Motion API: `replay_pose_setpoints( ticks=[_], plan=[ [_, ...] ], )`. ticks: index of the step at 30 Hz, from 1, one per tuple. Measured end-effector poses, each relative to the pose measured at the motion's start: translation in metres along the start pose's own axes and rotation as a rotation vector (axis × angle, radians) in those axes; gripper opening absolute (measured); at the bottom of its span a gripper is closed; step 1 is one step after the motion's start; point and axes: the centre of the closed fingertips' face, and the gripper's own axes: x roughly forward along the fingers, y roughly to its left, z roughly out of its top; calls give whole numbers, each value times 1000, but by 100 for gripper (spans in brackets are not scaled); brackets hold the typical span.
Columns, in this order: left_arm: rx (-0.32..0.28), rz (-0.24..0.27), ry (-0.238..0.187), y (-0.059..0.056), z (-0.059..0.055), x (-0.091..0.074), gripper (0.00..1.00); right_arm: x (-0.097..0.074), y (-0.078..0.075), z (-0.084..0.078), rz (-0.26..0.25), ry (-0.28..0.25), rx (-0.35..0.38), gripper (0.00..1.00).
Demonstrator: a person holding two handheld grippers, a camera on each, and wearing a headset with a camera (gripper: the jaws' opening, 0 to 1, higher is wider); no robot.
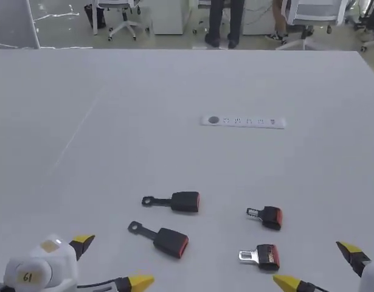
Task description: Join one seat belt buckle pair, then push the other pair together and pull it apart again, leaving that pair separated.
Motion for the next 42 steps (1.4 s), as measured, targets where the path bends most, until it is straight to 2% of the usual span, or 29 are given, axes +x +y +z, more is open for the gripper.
replay_pose_setpoints(
  ticks=[3, 7, 13, 21, 34, 42],
  plan=[
    [28, -32, 5, -3, 1, 2, 100, -2, 3, 2, -22, -10, 5, 99],
    [58, -60, 28, -2, -5, 8, 100, -2, 4, -6, -45, 9, 16, 99],
    [47, -86, 24, -4, -6, 11, 100, -5, 8, -11, -46, 33, 4, 98],
    [54, -96, 21, -6, -7, 9, 100, -7, 8, -13, -53, 37, 4, 98],
    [58, -96, 13, -6, -2, 6, 100, -3, 16, -13, -31, 36, 0, 98],
    [58, -95, 21, -6, -5, 6, 100, -3, 21, -18, -10, 51, -4, 97]
  ],
)
